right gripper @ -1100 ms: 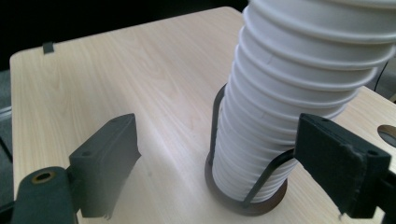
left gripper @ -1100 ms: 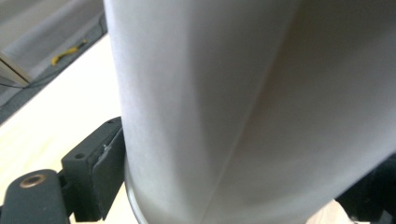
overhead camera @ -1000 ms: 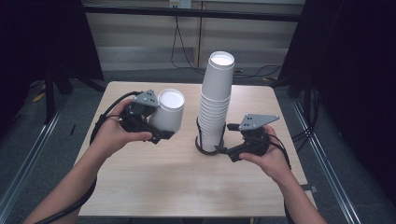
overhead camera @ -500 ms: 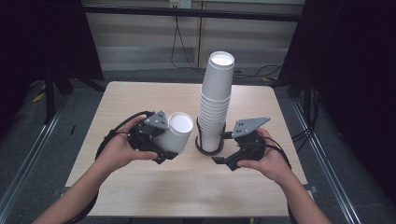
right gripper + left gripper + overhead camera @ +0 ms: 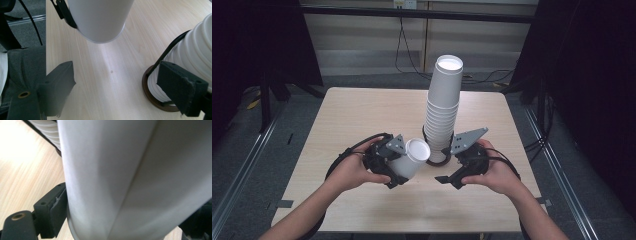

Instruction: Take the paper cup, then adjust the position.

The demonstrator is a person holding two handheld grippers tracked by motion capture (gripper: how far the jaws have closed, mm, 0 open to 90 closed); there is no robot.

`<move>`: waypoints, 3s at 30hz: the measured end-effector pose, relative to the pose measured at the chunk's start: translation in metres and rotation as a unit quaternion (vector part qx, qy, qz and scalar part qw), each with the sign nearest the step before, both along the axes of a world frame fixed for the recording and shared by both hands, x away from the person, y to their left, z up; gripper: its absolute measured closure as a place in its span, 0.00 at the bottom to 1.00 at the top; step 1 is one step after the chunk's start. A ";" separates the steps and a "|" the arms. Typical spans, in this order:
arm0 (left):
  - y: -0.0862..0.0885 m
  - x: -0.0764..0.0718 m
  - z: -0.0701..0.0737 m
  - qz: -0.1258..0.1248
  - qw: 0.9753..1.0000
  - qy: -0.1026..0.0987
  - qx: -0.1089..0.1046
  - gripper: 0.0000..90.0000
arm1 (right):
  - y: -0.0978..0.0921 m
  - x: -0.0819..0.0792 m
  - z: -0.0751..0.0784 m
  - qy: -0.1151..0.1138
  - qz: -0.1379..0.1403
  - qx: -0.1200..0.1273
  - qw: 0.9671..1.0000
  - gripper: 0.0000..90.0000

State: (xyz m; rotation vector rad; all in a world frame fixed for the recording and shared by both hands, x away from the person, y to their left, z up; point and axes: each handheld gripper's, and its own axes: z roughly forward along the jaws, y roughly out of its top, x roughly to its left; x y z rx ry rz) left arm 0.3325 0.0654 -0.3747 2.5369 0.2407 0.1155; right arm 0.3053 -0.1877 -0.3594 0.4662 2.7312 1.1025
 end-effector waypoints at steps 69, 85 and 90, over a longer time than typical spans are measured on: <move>-0.040 -0.011 -0.025 -0.074 0.996 0.011 0.041 0.13 | 0.044 0.005 -0.003 0.052 0.068 -0.057 0.995 0.23; -0.036 -0.010 -0.030 -0.087 0.996 0.017 0.006 0.10 | 0.043 0.004 -0.004 0.069 0.056 -0.045 0.995 0.24; -0.030 -0.007 -0.030 -0.095 0.995 0.011 -0.025 0.10 | 0.040 0.005 -0.004 0.076 0.045 -0.038 0.995 0.24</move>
